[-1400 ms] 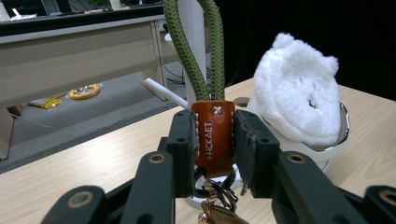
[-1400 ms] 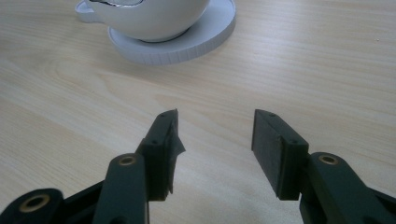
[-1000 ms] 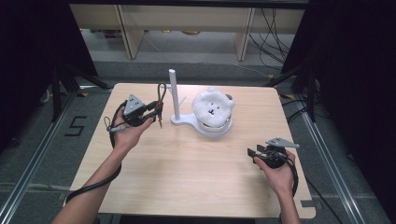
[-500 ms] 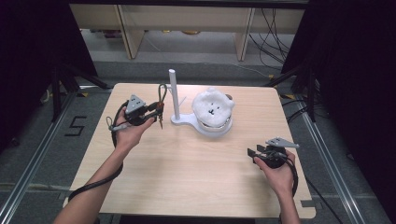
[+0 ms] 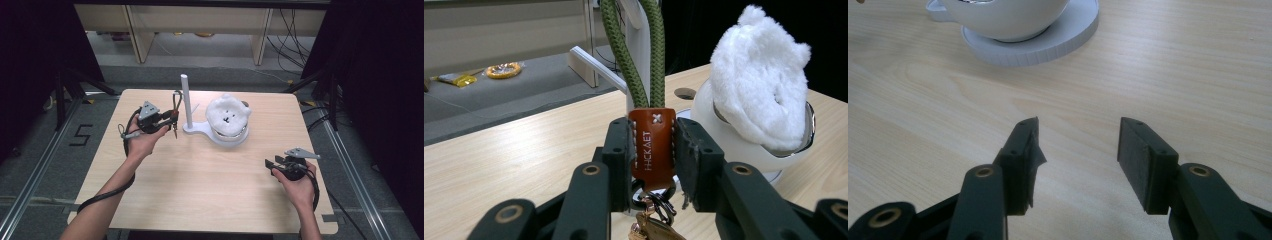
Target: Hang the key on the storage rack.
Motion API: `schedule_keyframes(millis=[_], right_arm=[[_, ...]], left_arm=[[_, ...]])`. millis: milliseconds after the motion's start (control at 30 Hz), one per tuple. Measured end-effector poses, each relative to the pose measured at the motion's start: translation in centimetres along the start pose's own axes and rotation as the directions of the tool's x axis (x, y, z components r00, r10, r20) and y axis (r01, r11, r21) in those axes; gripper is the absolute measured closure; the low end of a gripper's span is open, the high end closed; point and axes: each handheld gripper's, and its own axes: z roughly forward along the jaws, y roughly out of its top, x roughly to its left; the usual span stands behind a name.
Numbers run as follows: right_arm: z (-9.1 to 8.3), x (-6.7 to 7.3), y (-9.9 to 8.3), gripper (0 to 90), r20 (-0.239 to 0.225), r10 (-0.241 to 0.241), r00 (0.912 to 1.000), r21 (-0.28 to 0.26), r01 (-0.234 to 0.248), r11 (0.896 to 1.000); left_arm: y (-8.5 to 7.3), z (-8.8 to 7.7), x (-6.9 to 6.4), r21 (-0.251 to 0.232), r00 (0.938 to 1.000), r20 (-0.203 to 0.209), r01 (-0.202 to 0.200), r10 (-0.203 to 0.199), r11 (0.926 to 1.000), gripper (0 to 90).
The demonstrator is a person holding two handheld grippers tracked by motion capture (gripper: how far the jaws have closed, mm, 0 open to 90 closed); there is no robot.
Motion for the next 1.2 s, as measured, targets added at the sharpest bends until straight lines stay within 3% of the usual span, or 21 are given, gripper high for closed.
schedule_keyframes(millis=[133,567,700,800,833,867,900,933,1000,1033,1200], right_arm=[[0.1,-0.1,-0.1,52.1,-0.003,-0.007,1.0,-0.024,0.007,1.0],[0.0,-0.1,-0.1,52.0,0.015,-0.012,0.9998,-0.007,0.013,1.0],[0.1,-0.1,-0.2,52.0,-0.008,0.003,1.0,-0.017,-0.003,1.0],[-0.1,-0.1,-0.2,52.0,0.006,0.013,0.9999,-0.013,-0.013,1.0],[0.0,-0.2,-0.2,52.0,0.011,-0.007,0.9999,-0.017,0.007,1.0],[0.0,0.0,-0.3,52.0,0.004,0.027,0.9996,-0.024,-0.027,0.999],[0.1,0.1,-0.3,52.0,0.002,0.03,0.9996,-0.018,-0.03,0.999],[-0.1,0.1,-0.3,52.0,0.004,0.039,0.9992,0.001,-0.039,0.999],[0.0,0.0,-0.4,52.0,0.014,0.017,0.9998,-0.004,-0.017,1.0],[0.1,0.0,-0.4,52.0,0.001,0.032,0.9995,-0.007,-0.032,0.999],[0.4,-0.1,-0.7,52.0,0.013,0.023,0.9997,-0.006,-0.023,1.0]], left_arm=[[-0.1,0.3,-0.1,0.011,0.9998,0.008,0.016,-0.016,0.9998,67.4],[-1.2,0.0,0.4,0.052,0.9996,-0.013,-0.023,0.024,0.9984,55.3],[-2.0,-1.2,0.7,0.056,0.9992,-0.015,-0.036,0.037,0.9978,50.6],[-2.8,-2.4,1.0,0.057,0.9979,-0.032,-0.053,0.055,0.9969,45.9],[-3.1,-2.9,1.2,0.059,0.9964,-0.04,-0.072,0.075,0.9956,44.2],[-3.4,-3.3,1.3,0.057,0.9962,-0.045,-0.072,0.074,0.9958,42.7],[-3.8,-3.9,1.5,0.064,0.9942,-0.056,-0.089,0.092,0.994,41.1],[-4.2,-4.4,1.5,0.065,0.9943,-0.066,-0.08,0.084,0.9947,39.6],[-5.2,-5.4,1.7,0.064,0.9943,-0.072,-0.074,0.079,0.9952,37.2],[-5.7,-5.9,1.8,0.062,0.9943,-0.078,-0.069,0.074,0.9957,36.6],[-8.2,-8.1,1.7,0.058,0.9944,-0.103,-0.019,0.025,0.9981,35.3]])
